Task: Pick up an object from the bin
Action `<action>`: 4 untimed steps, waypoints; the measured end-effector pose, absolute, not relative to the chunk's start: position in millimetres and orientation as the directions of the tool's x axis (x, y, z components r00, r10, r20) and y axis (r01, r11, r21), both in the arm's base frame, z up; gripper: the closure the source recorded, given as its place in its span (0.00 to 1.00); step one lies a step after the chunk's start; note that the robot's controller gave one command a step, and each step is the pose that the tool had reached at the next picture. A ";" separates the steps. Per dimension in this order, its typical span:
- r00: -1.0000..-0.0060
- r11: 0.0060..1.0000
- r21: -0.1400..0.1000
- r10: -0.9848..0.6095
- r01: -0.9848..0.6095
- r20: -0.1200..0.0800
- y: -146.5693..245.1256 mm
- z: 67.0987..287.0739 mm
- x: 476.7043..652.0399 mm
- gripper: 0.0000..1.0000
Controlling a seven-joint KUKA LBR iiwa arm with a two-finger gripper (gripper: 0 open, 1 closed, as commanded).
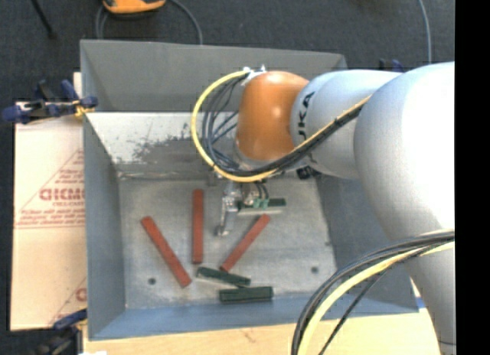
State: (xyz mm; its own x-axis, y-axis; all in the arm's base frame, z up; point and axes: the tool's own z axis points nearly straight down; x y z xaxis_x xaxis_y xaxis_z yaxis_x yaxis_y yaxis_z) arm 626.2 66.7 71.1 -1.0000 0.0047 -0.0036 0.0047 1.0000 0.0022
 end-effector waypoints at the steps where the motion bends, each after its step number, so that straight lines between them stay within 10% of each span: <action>1: -1.000 1.000 0.002 0.005 0.005 -0.004 66.7 71.1 626.2 0.00; 2: -0.997 0.997 0.000 -0.077 -0.077 -0.003 25.6 81.6 602.4 0.00; 3: -0.934 0.934 0.000 -0.357 -0.357 0.001 -15.4 72.2 547.9 1.00; 4: -0.934 0.934 0.000 -0.356 -0.356 -0.004 -14.6 71.5 548.7 0.00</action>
Offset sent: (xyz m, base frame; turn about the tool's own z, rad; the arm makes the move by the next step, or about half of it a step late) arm -0.0739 -0.1356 0.0341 -0.2446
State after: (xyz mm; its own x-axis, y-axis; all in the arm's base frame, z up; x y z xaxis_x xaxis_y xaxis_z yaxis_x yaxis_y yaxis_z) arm 548.7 -14.6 71.5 -0.9344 -0.3562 -0.0042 -0.3562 0.9344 -0.0003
